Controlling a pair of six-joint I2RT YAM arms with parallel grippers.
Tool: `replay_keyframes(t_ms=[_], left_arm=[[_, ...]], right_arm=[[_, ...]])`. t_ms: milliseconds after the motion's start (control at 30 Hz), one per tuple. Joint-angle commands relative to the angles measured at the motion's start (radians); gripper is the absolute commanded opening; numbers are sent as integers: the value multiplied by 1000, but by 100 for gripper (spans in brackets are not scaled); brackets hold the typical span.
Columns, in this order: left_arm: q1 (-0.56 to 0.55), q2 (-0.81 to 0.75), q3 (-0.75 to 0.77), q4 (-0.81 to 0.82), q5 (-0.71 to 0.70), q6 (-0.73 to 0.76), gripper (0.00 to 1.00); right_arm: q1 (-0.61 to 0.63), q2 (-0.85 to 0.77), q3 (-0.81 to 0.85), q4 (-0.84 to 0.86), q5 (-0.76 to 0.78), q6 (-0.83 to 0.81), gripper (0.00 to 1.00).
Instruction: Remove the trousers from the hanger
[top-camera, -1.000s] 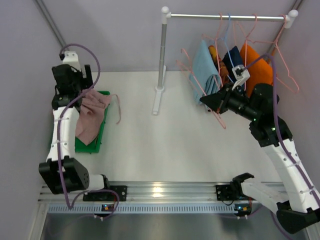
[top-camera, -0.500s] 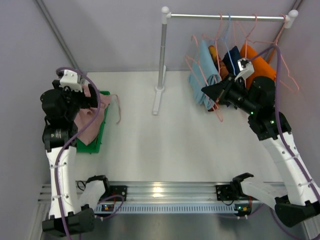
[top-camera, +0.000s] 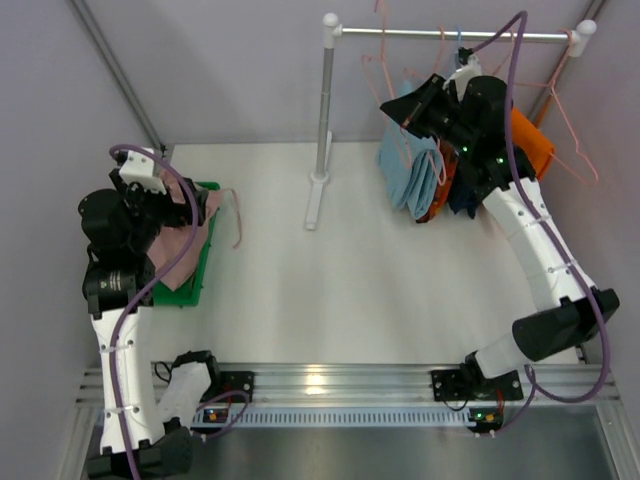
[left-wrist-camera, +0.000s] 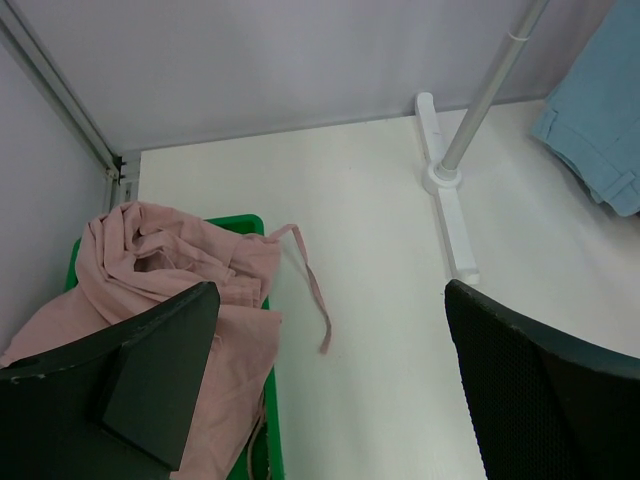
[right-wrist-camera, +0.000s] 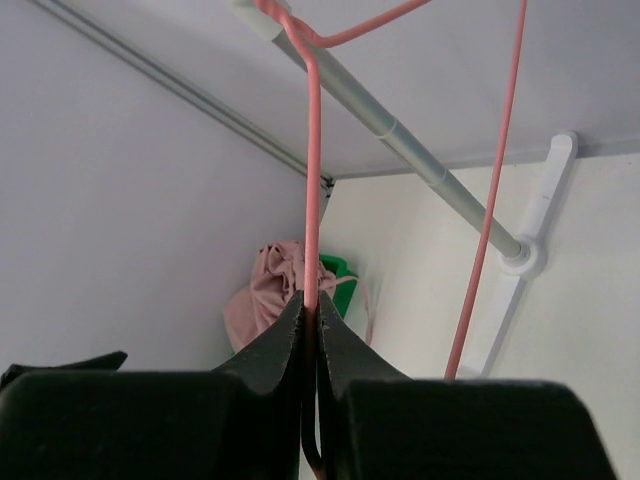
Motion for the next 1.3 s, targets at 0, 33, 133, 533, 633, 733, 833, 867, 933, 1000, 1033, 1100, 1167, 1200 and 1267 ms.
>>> replay_keyframes(t_ms=[0,33,133,533,633,733,833,867,933,1000,1033,1100,1167,1200,1267], left_arm=[[2,4,23,3,24,-21,99],[2,6,23,3,22,-23,99],[2,7,18,3,21,-23,99],[2,7,-13,3,17,-31,99],[0,7,-17,3,16,-31,99],[2,4,-19,3,19,-31,99],[2,4,-20,4,21,-28,99],[2,6,-20,8,21,-32,99],[2,9,-14,12,27,-40,99],[2,13,-11,17,39,-40,99],[2,17,-10,15,40,-40,99],[2,29,-8,12,45,-60,99],[2,47,-3,-5,53,-72,99],[2,53,-6,-11,57,-74,99],[2,61,-19,-15,77,-75,99]], right_arm=[[4,91,121,110,17,27,0],[4,113,140,110,17,26,0],[5,182,185,124,12,30,0],[45,262,152,164,-11,33,0],[55,243,119,167,-14,30,3],[53,213,83,176,-20,39,23],[55,170,51,168,-20,33,39],[55,146,39,162,-18,27,44],[52,113,21,136,-20,6,49],[50,50,-16,121,-20,-35,60],[50,26,-35,103,-20,-52,63],[50,-69,-113,98,-26,-109,74],[50,-173,-200,87,-26,-144,91],[50,-209,-225,80,-22,-183,98],[48,-313,-286,52,4,-227,99]])
